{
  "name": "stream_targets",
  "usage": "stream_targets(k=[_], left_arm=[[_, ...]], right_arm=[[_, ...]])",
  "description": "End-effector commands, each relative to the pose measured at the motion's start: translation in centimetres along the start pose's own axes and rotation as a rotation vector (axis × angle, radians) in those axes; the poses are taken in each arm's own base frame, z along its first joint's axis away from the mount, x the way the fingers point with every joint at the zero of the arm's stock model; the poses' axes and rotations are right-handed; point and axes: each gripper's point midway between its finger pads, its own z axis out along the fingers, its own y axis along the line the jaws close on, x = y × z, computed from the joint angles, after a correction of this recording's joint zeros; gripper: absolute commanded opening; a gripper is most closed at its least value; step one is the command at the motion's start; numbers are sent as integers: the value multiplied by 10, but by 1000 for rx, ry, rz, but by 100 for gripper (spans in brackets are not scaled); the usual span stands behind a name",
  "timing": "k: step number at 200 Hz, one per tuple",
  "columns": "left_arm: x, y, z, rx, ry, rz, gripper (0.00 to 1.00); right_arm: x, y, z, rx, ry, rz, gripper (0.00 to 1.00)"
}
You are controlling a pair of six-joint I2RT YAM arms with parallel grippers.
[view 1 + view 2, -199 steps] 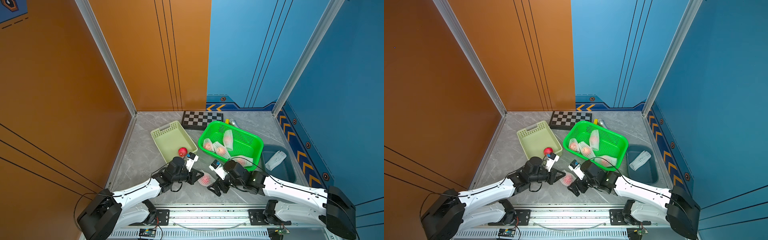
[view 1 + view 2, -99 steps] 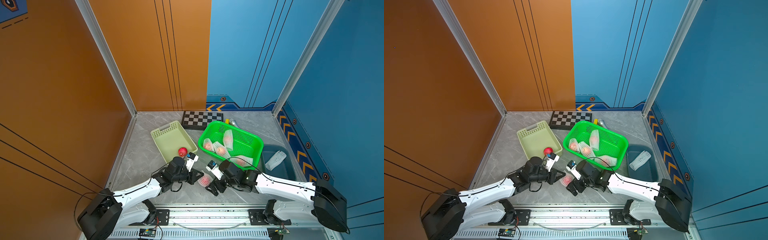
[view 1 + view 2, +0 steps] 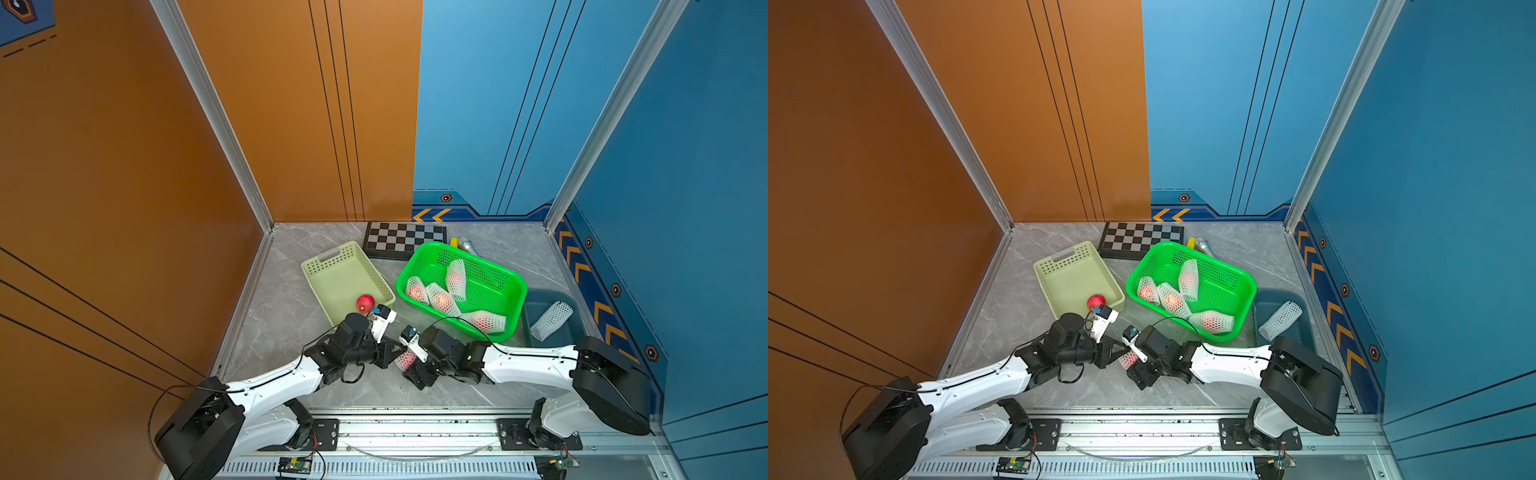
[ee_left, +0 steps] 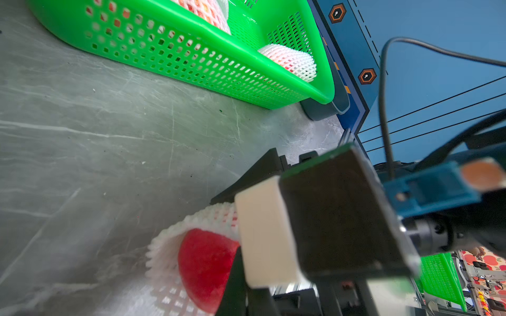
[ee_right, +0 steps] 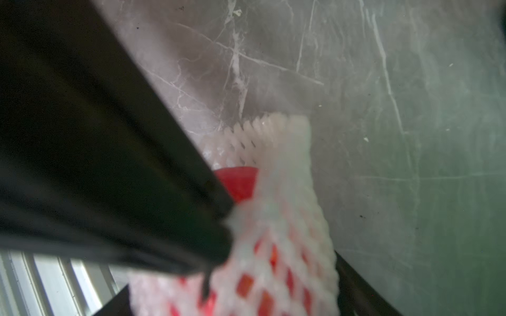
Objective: Remove foam nets from apples
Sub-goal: Remove the foam net from the apple, then pick up the apple from the center of the board.
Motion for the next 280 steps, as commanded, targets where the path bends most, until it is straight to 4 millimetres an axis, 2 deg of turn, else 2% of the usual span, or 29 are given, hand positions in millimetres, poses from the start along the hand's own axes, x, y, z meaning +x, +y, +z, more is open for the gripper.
stream_targets(k=[1,55,87,117,130,139,171,191,207,245,280], left_arm=[[1,8,-1,-19,-4,0,0],[-2,9,1,-22,-3,-5,0],[-3,9,1,-16,-2,-12,25],[-8,9,0,-17,-13,-19,57],[-9,11,-1,-21,-19,-26,65],[-10,12,-2,-22,-23,-30,67],[-11,16,-3,-29,-25,-43,67],[-11,17,-4,-30,-26,-50,65],[-13,18,-5,-35,-30,-56,59],[-12,16,-5,-21,-24,-54,41],[-8,2,-3,31,5,-33,33]], right_arm=[[-4,-2,0,19,-21,-10,75],[10,-9,-2,35,-9,11,59],[14,-9,-4,28,-8,13,51],[15,-11,-7,23,-6,15,41],[17,-11,-7,20,-1,17,38],[18,-12,-8,20,4,17,36],[22,-13,-10,14,1,19,23],[21,-14,-13,3,-14,26,14],[21,-15,-15,1,-27,31,0],[17,-18,-21,-38,-83,61,0],[9,-16,-35,-97,-163,87,0]])
